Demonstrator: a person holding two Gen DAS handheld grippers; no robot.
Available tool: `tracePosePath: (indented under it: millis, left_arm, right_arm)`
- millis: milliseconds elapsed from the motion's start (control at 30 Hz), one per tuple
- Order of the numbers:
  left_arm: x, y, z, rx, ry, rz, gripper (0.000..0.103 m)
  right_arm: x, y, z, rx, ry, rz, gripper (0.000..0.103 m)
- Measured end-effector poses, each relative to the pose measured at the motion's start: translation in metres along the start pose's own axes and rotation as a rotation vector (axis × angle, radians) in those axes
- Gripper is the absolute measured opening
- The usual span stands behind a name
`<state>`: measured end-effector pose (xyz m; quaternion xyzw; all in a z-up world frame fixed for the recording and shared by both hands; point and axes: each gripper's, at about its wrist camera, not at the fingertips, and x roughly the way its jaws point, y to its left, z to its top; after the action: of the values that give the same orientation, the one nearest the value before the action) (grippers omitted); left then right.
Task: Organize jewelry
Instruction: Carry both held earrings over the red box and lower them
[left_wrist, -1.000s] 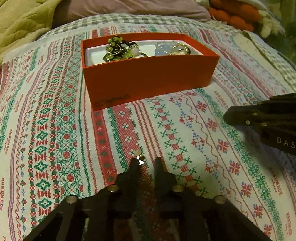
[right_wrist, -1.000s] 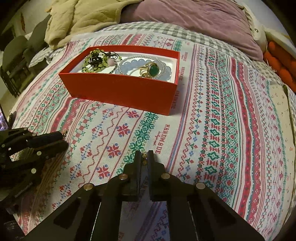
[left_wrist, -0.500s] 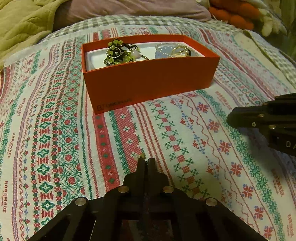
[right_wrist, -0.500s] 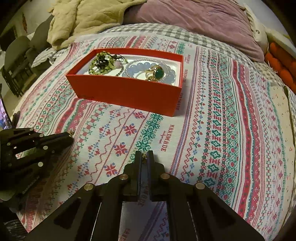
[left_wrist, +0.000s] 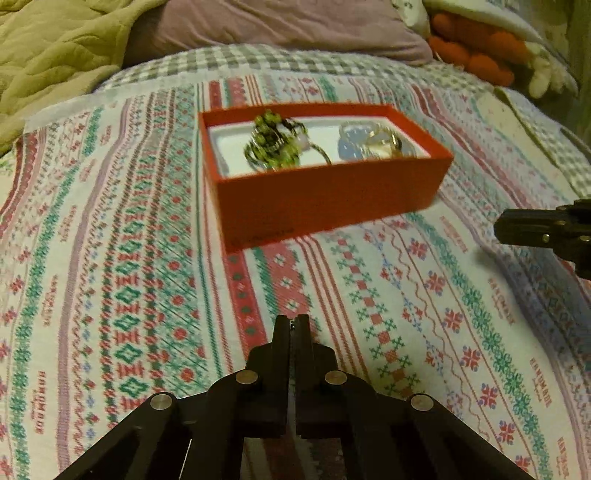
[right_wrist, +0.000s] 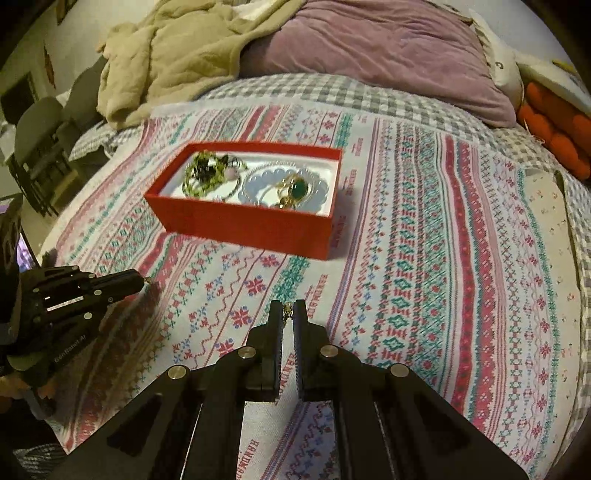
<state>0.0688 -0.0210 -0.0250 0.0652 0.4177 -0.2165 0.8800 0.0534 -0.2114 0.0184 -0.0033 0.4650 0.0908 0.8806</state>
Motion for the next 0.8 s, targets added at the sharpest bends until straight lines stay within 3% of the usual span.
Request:
tracePosePath:
  millis: [400,800]
  left_arm:
    - [-0.024,0.029,0.023,-0.052,-0.064,-0.002,0.000]
    - [-0.020,0.024,0.061,-0.036,-0.112,-0.008,0.000]
  right_arm:
    - [-0.018,-0.004,0.012,0.017,-0.046,0.018,0.005]
    - [-0.012,-0.005,0.045,0.051,-0.085,0.004,0.005]
